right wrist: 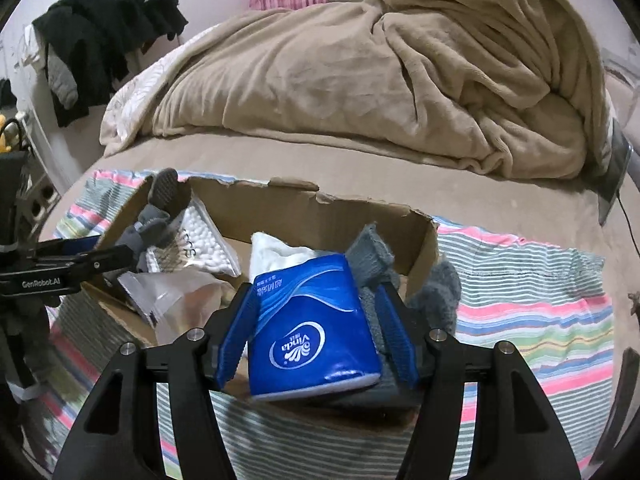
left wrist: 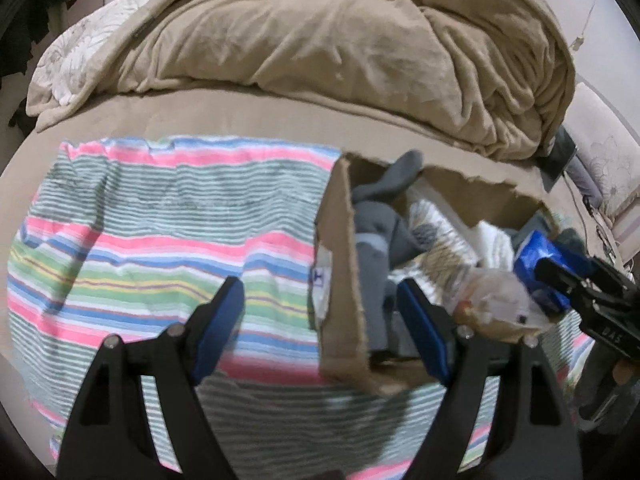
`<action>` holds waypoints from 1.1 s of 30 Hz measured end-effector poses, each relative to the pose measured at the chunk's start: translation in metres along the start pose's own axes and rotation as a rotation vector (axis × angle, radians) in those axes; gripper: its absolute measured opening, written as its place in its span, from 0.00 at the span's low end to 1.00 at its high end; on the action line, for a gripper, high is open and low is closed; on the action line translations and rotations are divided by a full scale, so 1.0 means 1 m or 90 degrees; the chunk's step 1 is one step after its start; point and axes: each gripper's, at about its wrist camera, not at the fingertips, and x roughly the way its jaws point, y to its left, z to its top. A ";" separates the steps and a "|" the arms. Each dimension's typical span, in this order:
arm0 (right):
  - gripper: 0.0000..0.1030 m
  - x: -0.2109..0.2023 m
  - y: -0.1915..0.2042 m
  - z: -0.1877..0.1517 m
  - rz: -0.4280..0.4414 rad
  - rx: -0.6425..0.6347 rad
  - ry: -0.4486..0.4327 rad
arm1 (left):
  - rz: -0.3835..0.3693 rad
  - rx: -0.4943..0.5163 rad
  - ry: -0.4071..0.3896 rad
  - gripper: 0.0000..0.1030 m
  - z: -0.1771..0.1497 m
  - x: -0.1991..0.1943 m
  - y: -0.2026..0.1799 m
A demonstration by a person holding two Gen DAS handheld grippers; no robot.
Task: Organize objects
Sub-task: 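Withdraw both tools and move the right tool over the cartoon tissue pack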
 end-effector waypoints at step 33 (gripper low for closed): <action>0.86 -0.102 0.057 -0.057 0.050 -0.014 -0.014 | -0.051 0.051 -0.053 0.79 -0.097 -0.133 -0.044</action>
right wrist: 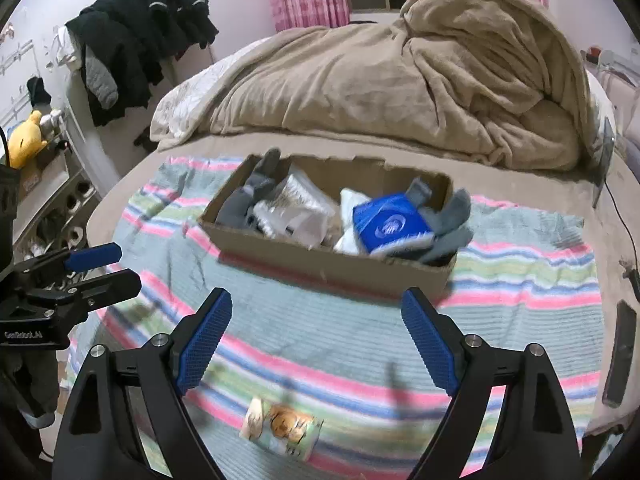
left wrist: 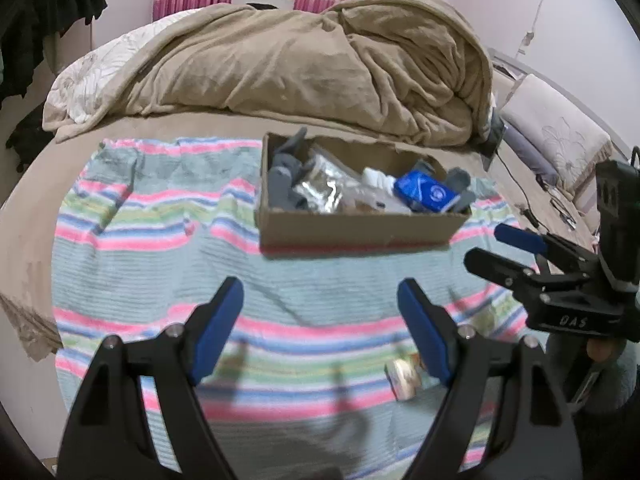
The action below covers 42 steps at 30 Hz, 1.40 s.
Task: Organize objects
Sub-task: 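Withdraw both tools and move the right tool over the cartoon tissue pack, then grasp the cartoon-printed tissue pack with the right tool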
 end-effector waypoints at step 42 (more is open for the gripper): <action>0.70 0.050 0.026 -0.079 -0.002 -0.014 0.179 | -0.006 -0.020 0.082 0.79 -0.055 0.030 0.013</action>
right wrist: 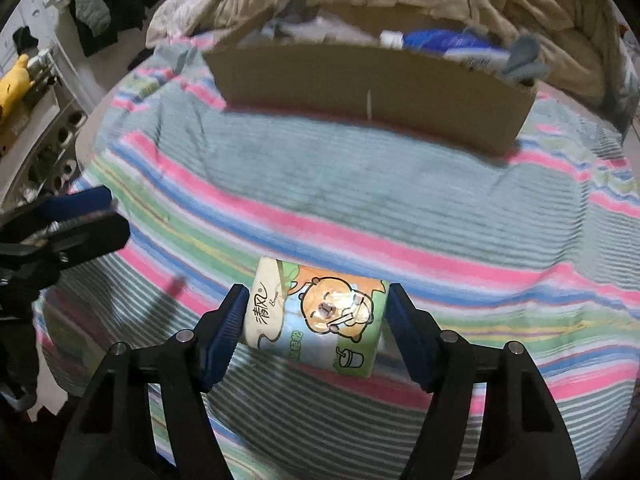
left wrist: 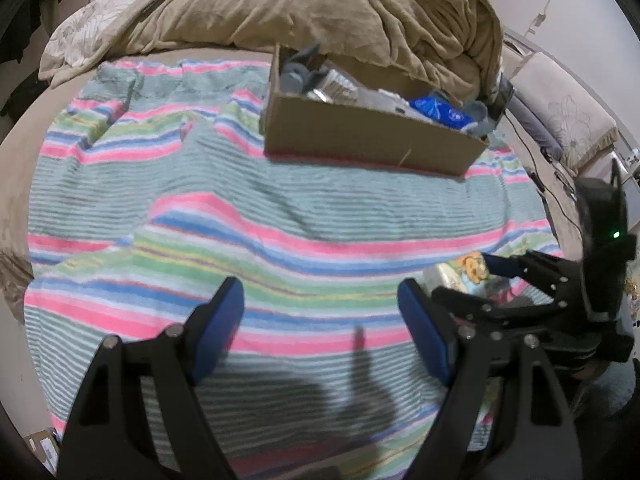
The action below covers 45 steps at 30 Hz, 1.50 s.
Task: Organize objects
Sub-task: 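Grasp the cartoon-printed tissue pack with the right tool, then carry the cartoon tissue pack into the box and open the right tool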
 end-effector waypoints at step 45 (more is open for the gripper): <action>0.71 -0.013 -0.043 0.170 -0.008 -0.013 -0.157 | 0.032 0.010 -0.104 0.79 0.125 0.024 0.029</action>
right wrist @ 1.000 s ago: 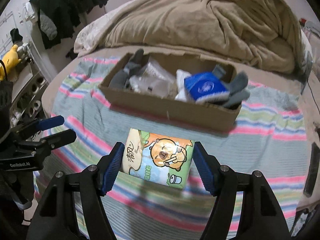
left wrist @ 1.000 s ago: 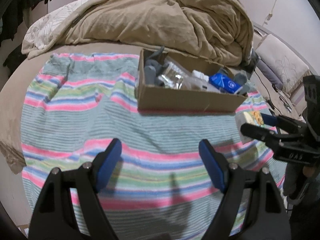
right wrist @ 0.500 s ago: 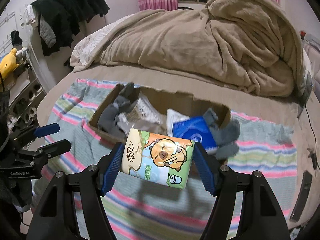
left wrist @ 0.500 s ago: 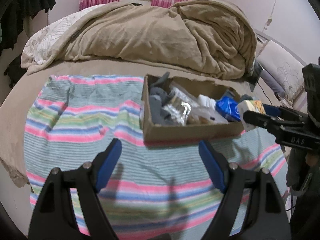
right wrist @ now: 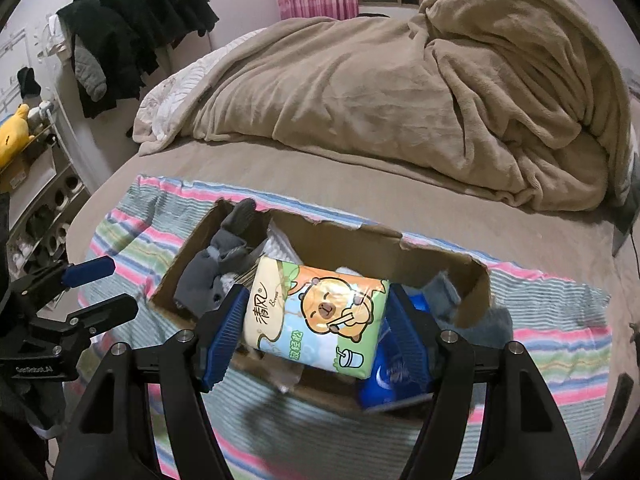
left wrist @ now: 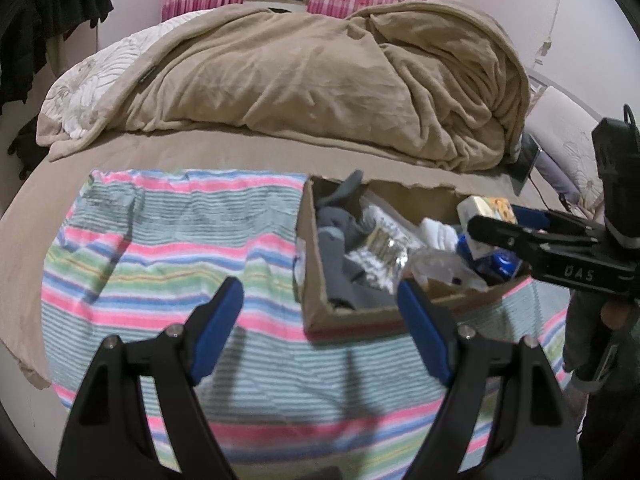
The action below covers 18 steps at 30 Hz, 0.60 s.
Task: Organize objects
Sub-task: 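Carry the cartoon tissue pack into the box and open the right tool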
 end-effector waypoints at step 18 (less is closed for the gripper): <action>0.68 0.073 -0.026 0.007 -0.009 0.039 0.048 | -0.004 -0.007 0.017 0.79 0.013 0.038 0.005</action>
